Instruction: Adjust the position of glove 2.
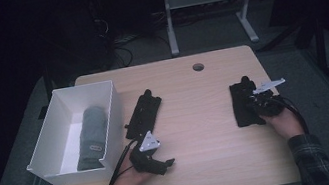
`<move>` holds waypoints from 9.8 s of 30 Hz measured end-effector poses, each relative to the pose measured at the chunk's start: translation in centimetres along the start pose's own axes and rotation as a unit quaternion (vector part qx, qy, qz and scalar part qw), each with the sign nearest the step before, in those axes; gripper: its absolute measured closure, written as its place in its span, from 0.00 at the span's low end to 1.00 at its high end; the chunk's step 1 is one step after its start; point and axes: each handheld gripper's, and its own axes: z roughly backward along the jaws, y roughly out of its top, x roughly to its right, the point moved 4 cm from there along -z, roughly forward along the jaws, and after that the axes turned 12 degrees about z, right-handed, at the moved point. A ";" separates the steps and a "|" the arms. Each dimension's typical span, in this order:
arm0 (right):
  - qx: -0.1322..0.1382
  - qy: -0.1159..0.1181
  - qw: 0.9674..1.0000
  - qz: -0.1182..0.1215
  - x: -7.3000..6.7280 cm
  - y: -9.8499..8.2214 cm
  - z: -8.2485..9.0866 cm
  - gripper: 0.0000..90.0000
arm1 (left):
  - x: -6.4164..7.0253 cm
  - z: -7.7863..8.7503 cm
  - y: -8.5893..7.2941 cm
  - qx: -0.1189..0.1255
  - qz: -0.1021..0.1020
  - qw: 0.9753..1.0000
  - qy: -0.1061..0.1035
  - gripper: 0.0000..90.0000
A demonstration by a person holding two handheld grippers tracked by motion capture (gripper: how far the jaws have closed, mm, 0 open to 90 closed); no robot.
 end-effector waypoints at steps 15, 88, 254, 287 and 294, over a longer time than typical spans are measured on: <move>-0.009 0.030 0.998 0.057 -4.7 1.0 0.4 1.00 | 0.0 -0.1 0.0 0.004 -0.001 1.000 -0.001 0.14; 0.049 0.130 0.983 0.120 -12.1 6.7 -2.7 0.88 | 0.0 -0.2 0.2 0.004 0.000 1.000 0.001 0.14; 0.053 0.193 0.975 0.092 -11.7 -0.2 2.1 0.99 | -1.1 2.2 2.7 -0.003 0.200 0.980 0.003 0.98; 0.062 0.229 0.964 0.121 -15.1 2.8 -0.2 1.00 | -0.5 4.1 5.7 0.047 0.222 0.970 -0.089 0.98; 0.070 0.227 0.964 0.117 -15.8 3.6 -0.8 1.00 | 0.0 3.6 6.8 0.048 0.211 0.972 -0.098 0.98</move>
